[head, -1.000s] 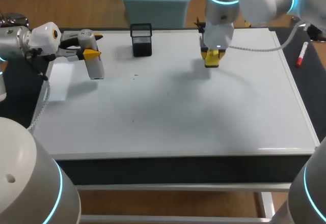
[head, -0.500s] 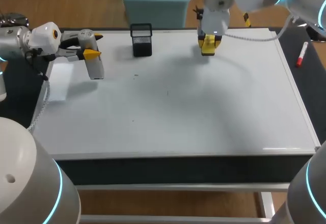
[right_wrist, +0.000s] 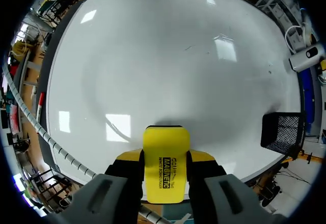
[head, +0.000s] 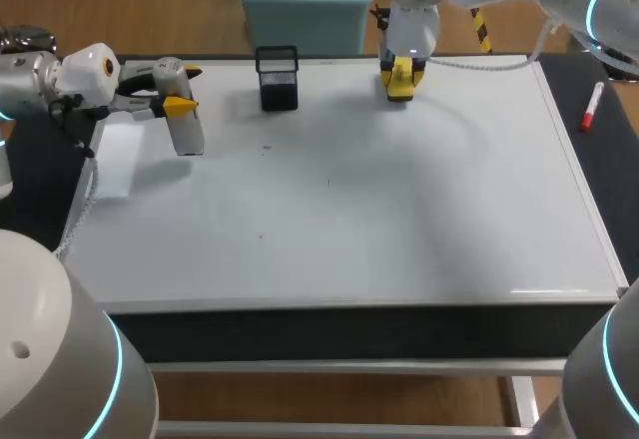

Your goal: Pick up the inspection probe, press it on each red-marked spot on the whiteboard one by one, put down the probe, pick up the eraser, and wipe off all the red marks.

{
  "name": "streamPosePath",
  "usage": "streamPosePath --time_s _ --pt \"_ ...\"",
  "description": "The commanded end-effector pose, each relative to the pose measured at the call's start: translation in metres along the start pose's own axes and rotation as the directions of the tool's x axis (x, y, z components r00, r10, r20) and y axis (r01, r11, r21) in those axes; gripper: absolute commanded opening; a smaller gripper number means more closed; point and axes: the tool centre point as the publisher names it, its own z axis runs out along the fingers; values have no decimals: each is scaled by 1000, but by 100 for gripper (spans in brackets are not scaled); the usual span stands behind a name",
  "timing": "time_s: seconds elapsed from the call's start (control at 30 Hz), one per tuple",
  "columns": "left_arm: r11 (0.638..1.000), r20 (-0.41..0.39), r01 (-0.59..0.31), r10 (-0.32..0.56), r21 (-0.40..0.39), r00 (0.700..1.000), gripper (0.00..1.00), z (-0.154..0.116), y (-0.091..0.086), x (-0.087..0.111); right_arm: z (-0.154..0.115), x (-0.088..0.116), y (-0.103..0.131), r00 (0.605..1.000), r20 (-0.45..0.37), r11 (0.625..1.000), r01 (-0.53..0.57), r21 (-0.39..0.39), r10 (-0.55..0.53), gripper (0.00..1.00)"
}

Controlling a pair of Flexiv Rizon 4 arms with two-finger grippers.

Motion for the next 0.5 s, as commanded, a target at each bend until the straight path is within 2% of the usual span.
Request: streamPosePath --time_s 0.03,0.5 --pt "1000 -1 0 0 -1 1000 0 0 -1 0 6 -1 -12 1000 -1 997 3 -81 -3 0" --pt "1000 -1 0 0 -1 1000 0 0 -1 0 14 1 -21 1000 -4 995 6 -95 -7 0"
